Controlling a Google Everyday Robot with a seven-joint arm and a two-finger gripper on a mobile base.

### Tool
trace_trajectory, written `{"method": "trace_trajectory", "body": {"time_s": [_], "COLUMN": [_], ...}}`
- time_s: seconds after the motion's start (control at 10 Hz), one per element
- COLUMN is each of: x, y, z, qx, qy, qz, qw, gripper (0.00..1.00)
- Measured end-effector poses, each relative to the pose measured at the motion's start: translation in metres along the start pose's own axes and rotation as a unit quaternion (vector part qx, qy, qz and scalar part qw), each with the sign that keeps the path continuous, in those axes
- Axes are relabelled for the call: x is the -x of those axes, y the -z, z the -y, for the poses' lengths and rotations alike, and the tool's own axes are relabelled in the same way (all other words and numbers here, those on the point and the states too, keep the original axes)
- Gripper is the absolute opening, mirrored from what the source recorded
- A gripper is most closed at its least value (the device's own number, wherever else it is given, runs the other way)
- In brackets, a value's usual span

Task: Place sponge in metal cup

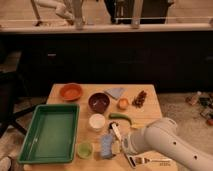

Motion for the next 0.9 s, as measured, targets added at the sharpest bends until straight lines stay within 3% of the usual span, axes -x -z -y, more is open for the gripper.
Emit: {"method": "trace_trajectory", "body": {"time_s": [0.3, 0.9], "x": [0.0001, 0.0], "y": [-0.0003, -0.0003], "z": [0.0, 0.0], "qx": [-0.001, -0.001], "qy": [0.0, 0.0], "qz": [0.0, 0.0], "qw": [1.0, 1.0], "gripper": [0.8, 0.8]}}
